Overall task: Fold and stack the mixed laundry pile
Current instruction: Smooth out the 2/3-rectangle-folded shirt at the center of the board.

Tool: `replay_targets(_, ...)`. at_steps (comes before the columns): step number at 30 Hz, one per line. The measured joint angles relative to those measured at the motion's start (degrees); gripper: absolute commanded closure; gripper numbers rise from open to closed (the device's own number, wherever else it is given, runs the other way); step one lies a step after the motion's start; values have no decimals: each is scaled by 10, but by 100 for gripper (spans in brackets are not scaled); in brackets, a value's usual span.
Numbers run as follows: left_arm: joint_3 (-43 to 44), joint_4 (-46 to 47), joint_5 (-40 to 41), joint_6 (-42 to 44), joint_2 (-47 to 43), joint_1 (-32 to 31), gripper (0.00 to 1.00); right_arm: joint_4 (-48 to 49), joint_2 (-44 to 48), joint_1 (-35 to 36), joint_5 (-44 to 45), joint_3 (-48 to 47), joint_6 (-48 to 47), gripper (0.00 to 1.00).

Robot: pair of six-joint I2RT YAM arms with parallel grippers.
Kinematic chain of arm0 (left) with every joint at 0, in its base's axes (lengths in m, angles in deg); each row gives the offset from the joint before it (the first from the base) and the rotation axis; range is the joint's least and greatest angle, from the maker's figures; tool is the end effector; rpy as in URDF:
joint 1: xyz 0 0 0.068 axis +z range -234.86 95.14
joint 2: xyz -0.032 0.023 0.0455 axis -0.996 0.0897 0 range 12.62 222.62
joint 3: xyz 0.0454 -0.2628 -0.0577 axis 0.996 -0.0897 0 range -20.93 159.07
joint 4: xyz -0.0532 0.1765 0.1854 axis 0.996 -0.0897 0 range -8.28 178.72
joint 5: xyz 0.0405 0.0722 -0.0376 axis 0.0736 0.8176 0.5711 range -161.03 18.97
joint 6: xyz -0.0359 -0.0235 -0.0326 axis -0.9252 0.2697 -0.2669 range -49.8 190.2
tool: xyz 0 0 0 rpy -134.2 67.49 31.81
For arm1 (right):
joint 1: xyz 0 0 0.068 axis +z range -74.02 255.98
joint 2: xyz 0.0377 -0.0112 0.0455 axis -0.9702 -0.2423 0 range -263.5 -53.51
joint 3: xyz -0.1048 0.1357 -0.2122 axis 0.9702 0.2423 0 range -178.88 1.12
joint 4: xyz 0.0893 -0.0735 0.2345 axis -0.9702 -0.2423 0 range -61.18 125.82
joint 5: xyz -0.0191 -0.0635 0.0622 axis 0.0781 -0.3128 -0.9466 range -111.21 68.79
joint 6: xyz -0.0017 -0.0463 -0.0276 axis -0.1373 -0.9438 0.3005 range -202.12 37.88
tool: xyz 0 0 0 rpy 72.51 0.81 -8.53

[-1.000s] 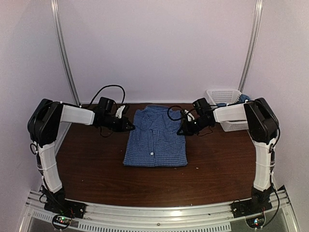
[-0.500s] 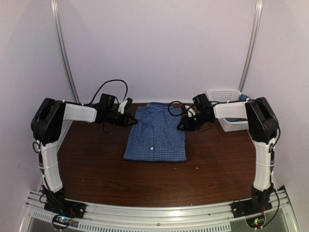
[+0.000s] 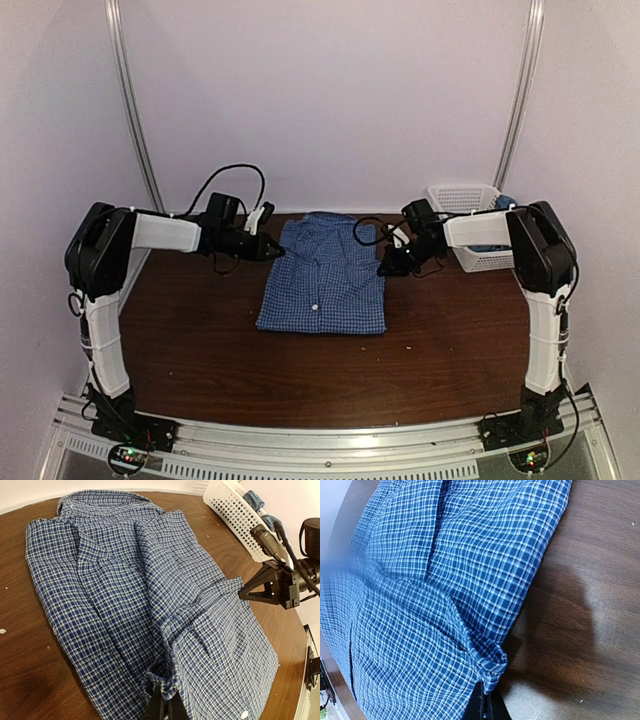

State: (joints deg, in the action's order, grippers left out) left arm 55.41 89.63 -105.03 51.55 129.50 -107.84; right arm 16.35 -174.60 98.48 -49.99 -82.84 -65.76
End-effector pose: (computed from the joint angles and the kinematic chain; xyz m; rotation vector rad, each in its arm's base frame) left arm 0.4013 -0.1917 0.1694 0.4197 2.2988 -1.0477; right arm 0.4053 0.1865 0.1516 -0.3412 2.6026 0.8942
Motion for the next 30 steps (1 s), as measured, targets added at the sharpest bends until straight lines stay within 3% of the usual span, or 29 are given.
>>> replay_targets(17,77,-9,-1,28,12,-1,100,29,17,0,-25,-42,-27,100)
replay_targets(24,152,8,20,27,111,-1,100,49,-48,0,-24,-131,-27,100)
replay_targets(30,211,-31,61,24,213,0,100,45,-139,0,-15,-163,-27,100)
